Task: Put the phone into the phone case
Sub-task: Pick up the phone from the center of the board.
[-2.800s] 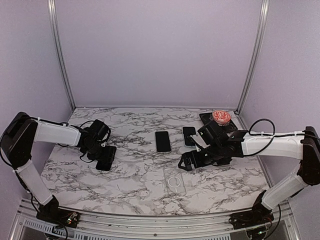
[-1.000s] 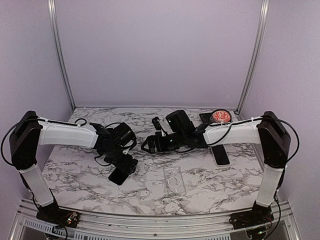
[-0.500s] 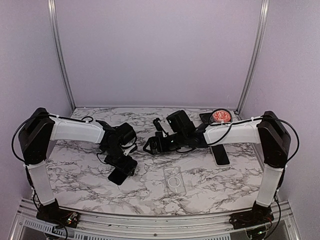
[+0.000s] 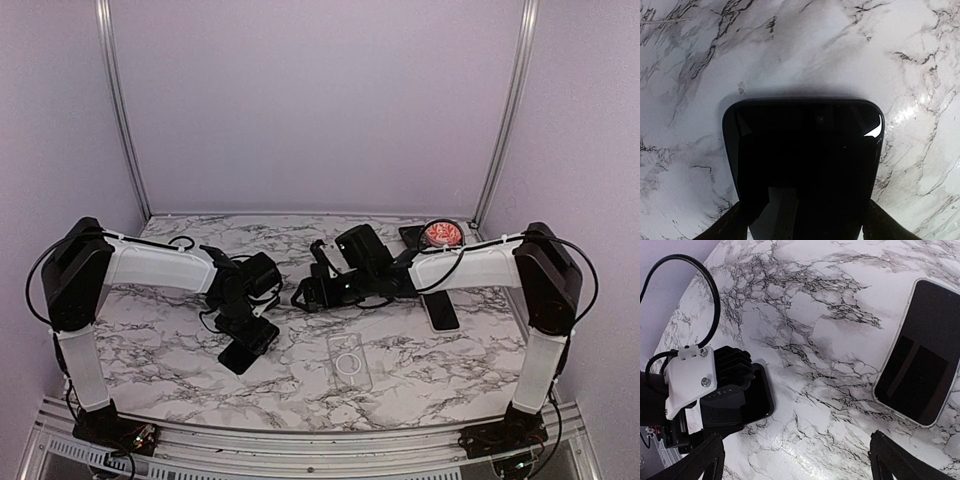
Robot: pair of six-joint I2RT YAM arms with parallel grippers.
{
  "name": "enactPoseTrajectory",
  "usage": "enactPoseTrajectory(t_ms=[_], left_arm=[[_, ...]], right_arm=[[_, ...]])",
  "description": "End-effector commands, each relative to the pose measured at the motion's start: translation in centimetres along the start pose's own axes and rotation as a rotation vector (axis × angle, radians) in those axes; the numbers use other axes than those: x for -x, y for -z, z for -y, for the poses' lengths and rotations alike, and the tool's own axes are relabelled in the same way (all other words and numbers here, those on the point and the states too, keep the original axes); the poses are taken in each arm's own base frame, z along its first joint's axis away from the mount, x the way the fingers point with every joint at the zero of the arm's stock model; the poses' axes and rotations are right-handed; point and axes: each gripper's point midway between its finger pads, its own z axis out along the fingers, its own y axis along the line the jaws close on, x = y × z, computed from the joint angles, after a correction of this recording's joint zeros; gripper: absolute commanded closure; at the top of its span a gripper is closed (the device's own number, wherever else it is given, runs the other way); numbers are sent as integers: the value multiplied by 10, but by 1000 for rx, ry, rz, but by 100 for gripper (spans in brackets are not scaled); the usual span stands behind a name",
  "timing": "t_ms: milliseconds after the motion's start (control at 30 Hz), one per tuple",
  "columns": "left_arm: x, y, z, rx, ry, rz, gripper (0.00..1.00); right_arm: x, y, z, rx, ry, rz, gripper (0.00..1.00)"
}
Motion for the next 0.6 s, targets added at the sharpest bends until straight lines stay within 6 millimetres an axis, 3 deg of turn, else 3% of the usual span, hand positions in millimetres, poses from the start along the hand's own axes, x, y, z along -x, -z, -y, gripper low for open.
enactPoseTrajectory(t_ms=[0,233,333,567], left_arm=[[-60,-36,4,10,-24,-234,33],[-49,-25,6,4,-33,-169,54],[-31,-12,-1,48,-23,-68,62],[8,31,-8,73,25,249,64]], right_arm=[[8,13,4,-2,-16,27,1],[8,19,11,-5,-29,38,1],[7,19,13,-7,-33,37,1],[1,9,3,75,-57,17,1]])
